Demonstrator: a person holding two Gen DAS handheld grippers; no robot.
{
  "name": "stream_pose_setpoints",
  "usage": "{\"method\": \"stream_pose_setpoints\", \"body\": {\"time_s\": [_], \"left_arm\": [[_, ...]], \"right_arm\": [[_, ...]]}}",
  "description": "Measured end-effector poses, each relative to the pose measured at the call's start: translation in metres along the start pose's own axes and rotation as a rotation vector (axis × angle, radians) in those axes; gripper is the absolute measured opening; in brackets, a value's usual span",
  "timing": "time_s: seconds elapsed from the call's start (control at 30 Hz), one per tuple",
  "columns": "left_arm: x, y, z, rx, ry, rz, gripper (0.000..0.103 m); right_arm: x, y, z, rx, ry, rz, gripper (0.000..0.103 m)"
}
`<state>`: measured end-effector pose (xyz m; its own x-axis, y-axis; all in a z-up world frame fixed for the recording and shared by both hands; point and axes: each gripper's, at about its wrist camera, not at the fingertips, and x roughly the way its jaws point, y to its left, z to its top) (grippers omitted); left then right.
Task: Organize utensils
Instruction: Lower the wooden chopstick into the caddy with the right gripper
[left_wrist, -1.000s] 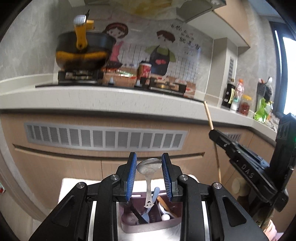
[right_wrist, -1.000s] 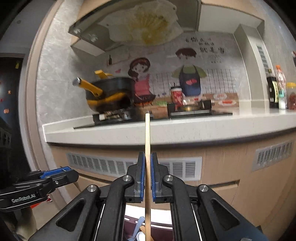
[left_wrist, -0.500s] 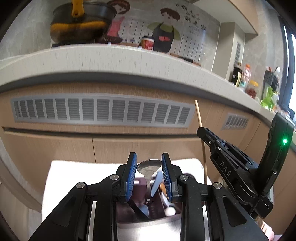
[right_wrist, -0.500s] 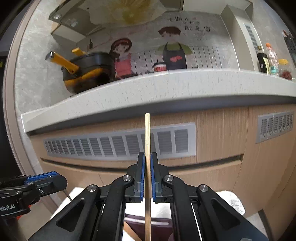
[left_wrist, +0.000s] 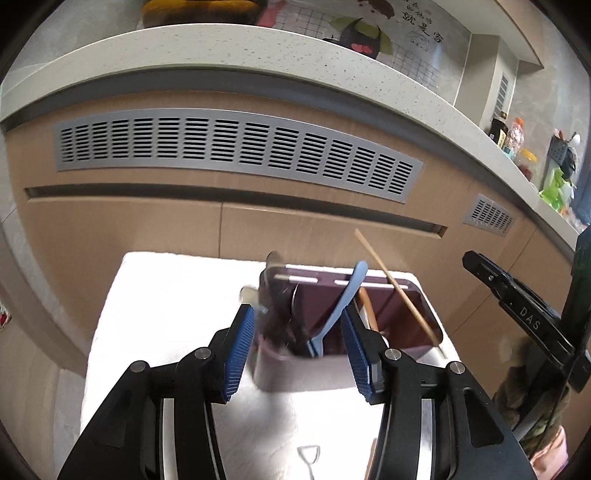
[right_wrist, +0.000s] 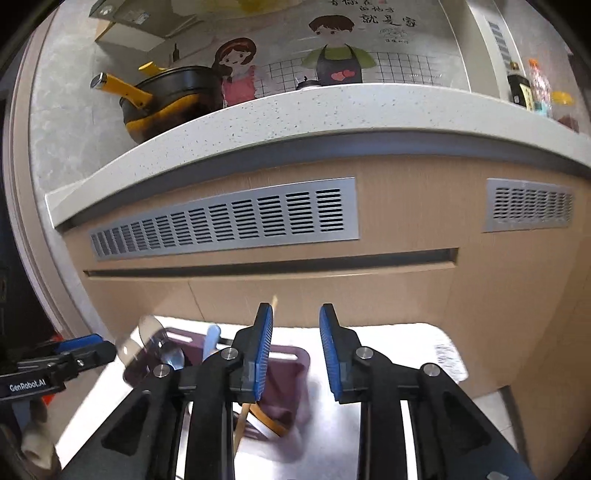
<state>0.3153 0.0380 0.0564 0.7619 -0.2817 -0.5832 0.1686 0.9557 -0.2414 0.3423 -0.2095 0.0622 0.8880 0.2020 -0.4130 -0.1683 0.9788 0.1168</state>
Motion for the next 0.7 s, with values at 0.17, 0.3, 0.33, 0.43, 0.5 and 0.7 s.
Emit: {"method": "stream_pose_setpoints", "body": {"time_s": [0.17, 0.3, 0.33, 0.43, 0.5, 0.7], "left_arm": [[-0.017, 0.004, -0.011, -0.011, -0.01, 0.002, 0.059], [-0.025, 0.006, -0.023, 0.006, 0.0, 0.018, 0.06], [-0.025, 0.007, -0.026, 0.008, 0.008, 0.019, 0.06], [-0.027, 0.008, -0.034, 0.003, 0.025, 0.02, 0.06], [-0.03, 0.01, -0.039, -0.002, 0.03, 0.015, 0.06], [-0.044, 0.019, -0.047, -0.007, 0.025, 0.005, 0.06]], "right_arm": [[-0.008, 0.004, 0.001, -0.036, 0.05, -0.002, 0.025], [-0.013, 0.013, -0.004, -0.065, 0.075, 0.009, 0.025], [-0.014, 0.016, -0.007, -0.077, 0.084, 0.011, 0.025], [-0.011, 0.022, -0.012, -0.088, 0.105, 0.011, 0.025], [0.002, 0.027, -0.013, -0.092, 0.155, -0.002, 0.025], [0.064, 0.037, 0.018, -0.086, 0.335, 0.051, 0.025]]}}
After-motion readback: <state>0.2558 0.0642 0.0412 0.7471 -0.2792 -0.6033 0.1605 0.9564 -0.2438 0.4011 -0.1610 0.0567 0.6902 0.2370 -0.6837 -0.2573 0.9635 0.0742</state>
